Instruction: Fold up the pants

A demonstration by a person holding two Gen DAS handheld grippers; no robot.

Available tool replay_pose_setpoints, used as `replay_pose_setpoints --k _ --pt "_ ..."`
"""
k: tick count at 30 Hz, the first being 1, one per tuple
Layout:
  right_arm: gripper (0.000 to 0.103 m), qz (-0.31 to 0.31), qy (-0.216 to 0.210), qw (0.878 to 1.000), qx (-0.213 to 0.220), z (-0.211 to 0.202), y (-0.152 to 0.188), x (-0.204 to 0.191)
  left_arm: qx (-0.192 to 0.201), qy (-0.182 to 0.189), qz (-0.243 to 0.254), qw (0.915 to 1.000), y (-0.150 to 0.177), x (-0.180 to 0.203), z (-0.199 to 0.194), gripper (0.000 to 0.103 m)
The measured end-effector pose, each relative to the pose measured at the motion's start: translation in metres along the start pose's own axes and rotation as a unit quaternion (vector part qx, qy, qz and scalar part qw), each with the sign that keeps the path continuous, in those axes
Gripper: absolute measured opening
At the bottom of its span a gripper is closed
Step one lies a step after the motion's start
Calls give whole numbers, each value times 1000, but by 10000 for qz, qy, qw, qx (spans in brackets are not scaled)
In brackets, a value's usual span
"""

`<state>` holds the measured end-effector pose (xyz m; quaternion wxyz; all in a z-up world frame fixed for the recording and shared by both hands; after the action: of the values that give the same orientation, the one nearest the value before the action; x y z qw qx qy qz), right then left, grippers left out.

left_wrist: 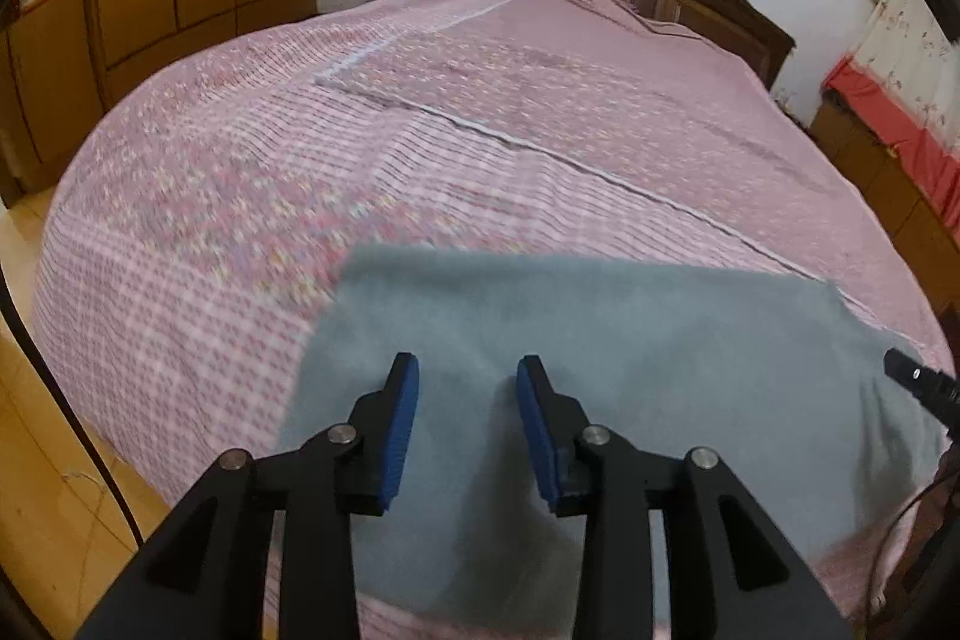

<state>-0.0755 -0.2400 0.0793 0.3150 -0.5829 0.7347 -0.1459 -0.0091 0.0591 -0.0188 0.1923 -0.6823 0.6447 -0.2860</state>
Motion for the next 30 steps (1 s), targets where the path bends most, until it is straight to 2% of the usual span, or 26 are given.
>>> replay_pose_setpoints --k 5,9,13,17,19,21,23,26,30 --pt "26 -167 360 9988 -291 -8 44 15 28 -60 129 9999 19 9 -6 46" --pt "26 192 40 9995 -228 -20 67 33 -35 -25 -34 10000 24 3 0 52" --pt "26 341 -41 9993 -131 -38 69 37 -47 -104 59 9999 24 5 1 53" --pt "26 450 233 9984 234 -67 62 49 -8 -230 148 9996 24 6 1 54" --pt "35 671 403 9956 509 -82 56 64 -4 -271 123 9996 24 5 0 56" --pt "39 1043 623 9889 850 -100 56 86 -21 -313 84 9995 24 5 -2 58" --pt "40 1510 727 9801 1064 -112 60 110 -45 -319 61 9995 24 7 -4 58" --pt "40 2159 339 9702 1050 -113 66 138 -103 -157 89 9998 24 12 -6 58" --pt "40 2391 26 9665 938 -104 73 147 -57 -160 283 9995 23 25 -7 59"
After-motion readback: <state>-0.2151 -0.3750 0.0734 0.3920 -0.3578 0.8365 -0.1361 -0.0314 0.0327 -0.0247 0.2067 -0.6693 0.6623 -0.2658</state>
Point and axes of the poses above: each gripper's, at about its wrist camera, not at the fingertips, and z roughly the way its jaws point, x to its right, y to its underside, the point moved 5 cm from there along z, roughly the way its jaws point, and after that the axes turned 3 degrees about -y, right-handed, at the moved point
